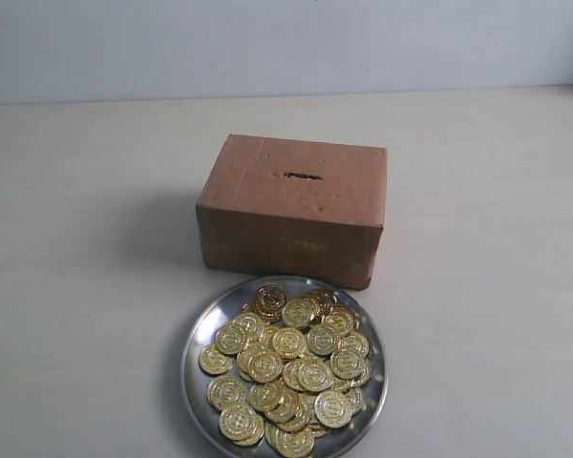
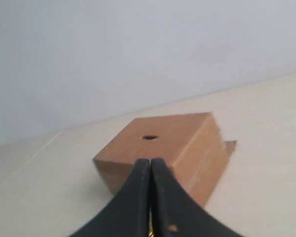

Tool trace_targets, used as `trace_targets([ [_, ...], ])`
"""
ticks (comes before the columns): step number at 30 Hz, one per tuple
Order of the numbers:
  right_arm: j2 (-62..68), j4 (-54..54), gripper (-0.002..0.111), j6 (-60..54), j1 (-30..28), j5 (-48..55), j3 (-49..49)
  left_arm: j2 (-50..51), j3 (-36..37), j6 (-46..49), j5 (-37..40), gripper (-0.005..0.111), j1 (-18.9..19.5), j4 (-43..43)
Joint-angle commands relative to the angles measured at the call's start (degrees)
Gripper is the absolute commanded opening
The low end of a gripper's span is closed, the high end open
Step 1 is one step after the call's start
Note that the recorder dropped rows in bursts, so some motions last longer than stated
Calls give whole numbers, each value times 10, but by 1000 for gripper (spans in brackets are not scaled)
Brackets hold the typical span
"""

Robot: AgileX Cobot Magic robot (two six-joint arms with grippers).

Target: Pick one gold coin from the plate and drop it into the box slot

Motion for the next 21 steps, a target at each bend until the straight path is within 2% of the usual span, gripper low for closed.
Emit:
trace_targets([
  [1,-25,-2,0,0,-126,-6,3,-32,2,-1,0,0,72,-6],
  [7,-43,-2,0,0,-245,-6,3,-67,2,-1,0,0,115,-6],
  [12,-43,0,0,0,-303,-4,3,-67,2,-1,0,0,123,-6],
  [21,-43,0,0,0,-315,-19,3,-67,2,-1,-1,0,123,-6],
])
